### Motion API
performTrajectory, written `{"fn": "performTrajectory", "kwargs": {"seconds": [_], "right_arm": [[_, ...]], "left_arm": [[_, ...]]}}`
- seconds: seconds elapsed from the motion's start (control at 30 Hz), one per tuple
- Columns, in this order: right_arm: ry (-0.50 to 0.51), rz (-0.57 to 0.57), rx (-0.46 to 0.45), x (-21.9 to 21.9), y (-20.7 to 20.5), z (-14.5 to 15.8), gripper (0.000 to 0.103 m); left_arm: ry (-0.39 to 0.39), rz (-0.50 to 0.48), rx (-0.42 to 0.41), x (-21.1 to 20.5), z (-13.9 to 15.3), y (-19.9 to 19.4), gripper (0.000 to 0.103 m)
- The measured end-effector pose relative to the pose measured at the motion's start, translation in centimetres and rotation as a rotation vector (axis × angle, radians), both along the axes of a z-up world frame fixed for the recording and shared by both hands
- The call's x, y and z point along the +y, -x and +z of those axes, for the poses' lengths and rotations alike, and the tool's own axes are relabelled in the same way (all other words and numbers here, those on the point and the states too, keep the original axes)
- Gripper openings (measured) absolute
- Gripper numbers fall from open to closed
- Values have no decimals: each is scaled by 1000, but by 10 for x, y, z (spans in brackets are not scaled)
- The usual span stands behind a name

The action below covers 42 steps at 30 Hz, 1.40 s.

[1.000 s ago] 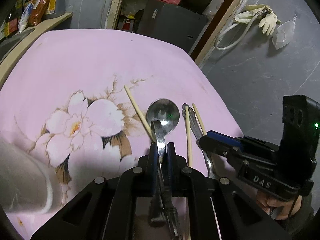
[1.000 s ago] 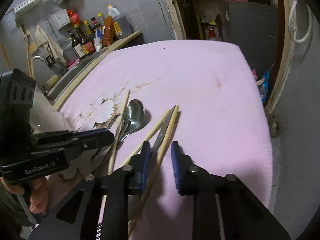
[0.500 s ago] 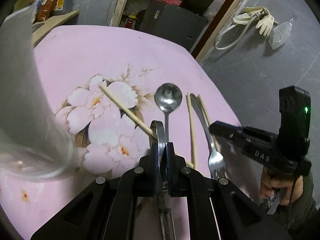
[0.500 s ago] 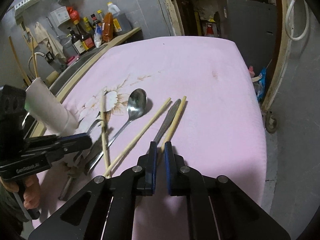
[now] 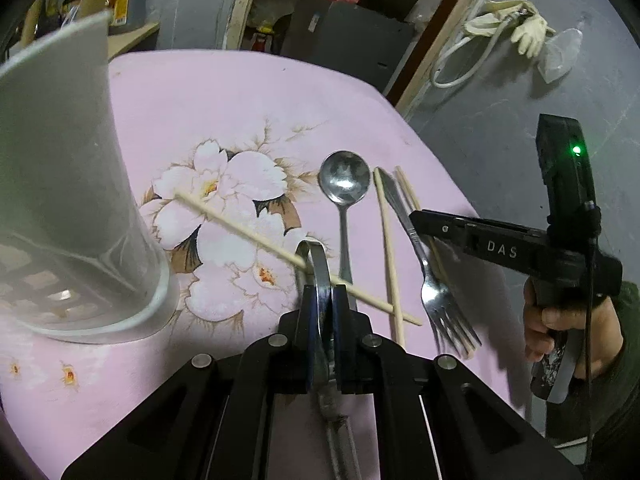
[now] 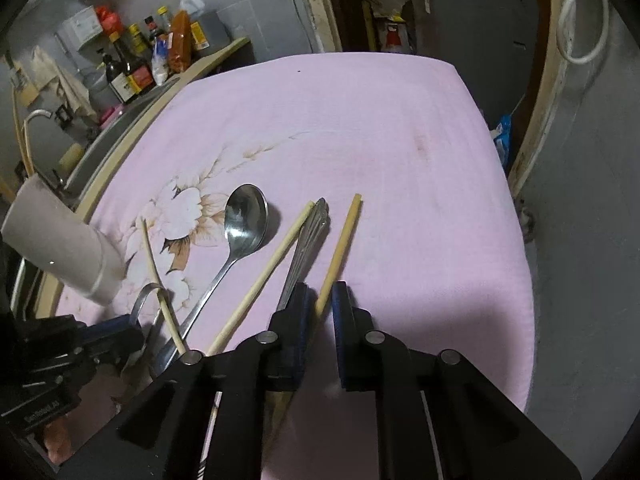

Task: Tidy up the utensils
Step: 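Grip the steel spoon with the left tool while the right tool grasps a wooden chopstick, then lift the spoon and chopstick upright and carry both over the white basket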

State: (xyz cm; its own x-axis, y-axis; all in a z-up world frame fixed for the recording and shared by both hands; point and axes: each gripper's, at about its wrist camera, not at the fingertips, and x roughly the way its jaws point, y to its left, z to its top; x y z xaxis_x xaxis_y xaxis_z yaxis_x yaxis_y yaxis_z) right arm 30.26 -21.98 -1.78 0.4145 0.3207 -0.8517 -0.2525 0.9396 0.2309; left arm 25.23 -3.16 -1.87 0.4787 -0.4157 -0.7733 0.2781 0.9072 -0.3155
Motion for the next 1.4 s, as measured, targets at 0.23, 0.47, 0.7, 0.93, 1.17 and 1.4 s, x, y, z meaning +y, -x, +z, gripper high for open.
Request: {"fn": "performTrajectory", "kwargs": {"seconds": [0.23, 0.47, 0.7, 0.93, 1.17, 1.4], "right_arm": [[-134, -61, -79, -17, 37, 15, 3], [-134, -38, -346, -3, 88, 44, 3], [-147, -11, -538, 16, 111, 68, 3], [-179, -17, -763, 32, 137, 95, 3], [-232, 20, -862, 47, 138, 114, 3], [-271, 52, -914, 64, 140, 130, 3]], "left_arm": [[39, -41, -130, 5, 19, 25, 4], [39, -52, -269, 7, 41, 51, 0], [51, -51, -375, 11, 61, 70, 0], [54, -52, -454, 16, 90, 82, 0], [83, -19, -510, 36, 121, 91, 0], [90, 18, -554, 62, 148, 97, 0]]}}
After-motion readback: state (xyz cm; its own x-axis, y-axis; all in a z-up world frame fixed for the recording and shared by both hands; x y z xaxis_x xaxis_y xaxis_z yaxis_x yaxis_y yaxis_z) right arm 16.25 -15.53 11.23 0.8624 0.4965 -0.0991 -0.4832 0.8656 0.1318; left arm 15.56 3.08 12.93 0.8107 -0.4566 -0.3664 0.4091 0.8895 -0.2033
